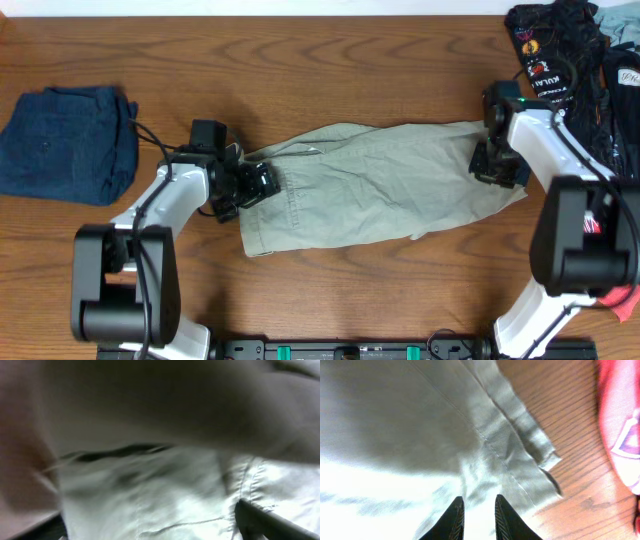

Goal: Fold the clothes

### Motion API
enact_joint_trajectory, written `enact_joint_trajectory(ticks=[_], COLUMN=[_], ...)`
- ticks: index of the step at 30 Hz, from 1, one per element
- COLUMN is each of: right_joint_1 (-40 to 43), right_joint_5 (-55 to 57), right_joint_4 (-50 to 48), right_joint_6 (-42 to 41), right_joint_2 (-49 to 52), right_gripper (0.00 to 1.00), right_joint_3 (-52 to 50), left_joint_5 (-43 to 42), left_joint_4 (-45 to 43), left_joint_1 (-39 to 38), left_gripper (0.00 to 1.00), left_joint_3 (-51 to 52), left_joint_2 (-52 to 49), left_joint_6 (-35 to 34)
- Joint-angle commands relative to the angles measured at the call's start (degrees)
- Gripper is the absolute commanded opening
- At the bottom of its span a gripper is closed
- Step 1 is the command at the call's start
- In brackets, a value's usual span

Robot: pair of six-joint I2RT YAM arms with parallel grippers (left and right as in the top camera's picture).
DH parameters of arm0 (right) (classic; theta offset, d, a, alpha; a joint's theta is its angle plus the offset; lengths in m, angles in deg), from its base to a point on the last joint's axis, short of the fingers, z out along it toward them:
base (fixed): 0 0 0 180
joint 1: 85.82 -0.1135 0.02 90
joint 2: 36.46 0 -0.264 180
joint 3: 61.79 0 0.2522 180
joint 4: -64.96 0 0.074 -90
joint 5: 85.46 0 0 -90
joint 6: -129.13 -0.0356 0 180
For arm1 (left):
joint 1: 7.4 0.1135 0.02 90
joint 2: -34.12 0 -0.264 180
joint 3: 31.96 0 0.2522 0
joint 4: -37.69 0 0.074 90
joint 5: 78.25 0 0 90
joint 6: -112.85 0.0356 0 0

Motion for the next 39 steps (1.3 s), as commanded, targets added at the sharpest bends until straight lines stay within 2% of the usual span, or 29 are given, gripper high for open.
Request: enact_joint_trajectory(ticks=[1, 3, 7, 8, 10, 13, 16, 21, 28, 32, 39], right_joint_1=[0.5, 0.5, 0.3, 0.1, -0.6, -2.3, -4.9, -11.3, -22.5, -30.4, -42.6], right_joint_5=[-5.0, -10.7, -23.3, -26.0, -30.8, -32.2, -32.6, -32.8, -37.7, -37.8, -37.7], right_joint_4=[-0.6, -1.5, -1.9, -1.9, -1.9, -1.9, -2.2, -5.5, -18.6, -28.7, -40.4], right_joint_6=[3.7, 7.1, 13.9, 15.3, 18.1, 19.2, 19.2, 19.1, 17.0, 11.7, 6.1], right_joint_2=[-4.5, -5.6, -6.2, -6.2, -6.0, -5.8, -5.7, -5.7, -5.7, -5.2, -3.2], right_gripper=[0.21, 0.22, 0.21, 0.20, 0.17, 0.12, 0.03, 0.01, 0.01, 0.01, 0.03], right_joint_3=[0.0, 0.0, 0.0, 0.0, 0.0, -0.1, -0.5, -3.3, -12.8, -18.3, -20.5], left_joint_5=[-4.0, -3.8, -3.8, -3.8, -3.8, -3.7, -0.6, 4.0, 3.1, -0.7, -1.8], left_joint_4=[0.5, 0.5, 0.5, 0.5, 0.5, 2.1, 7.3, 17.1, 26.6, 27.1, 25.2], left_joint_1=[-0.5, -0.6, -0.6, -0.6, -0.6, -0.4, -0.3, 0.3, 0.9, 0.9, 0.9], left_gripper=[0.61, 0.43, 0.19, 0.06, 0.06, 0.06, 0.06, 0.06, 0.06, 0.06, 0.06], left_joint_3=[2.4, 2.4, 2.4, 2.4, 2.4, 1.7, -0.6, -6.1, -13.6, -15.6, -16.1], left_joint_2=[-5.4, -5.4, -5.4, -5.4, -5.4, -4.8, -3.0, 3.2, 14.9, 21.1, 29.2], left_joint_6=[2.3, 2.2, 2.3, 2.3, 2.3, 3.9, 4.8, 4.9, 4.5, 3.7, -4.4])
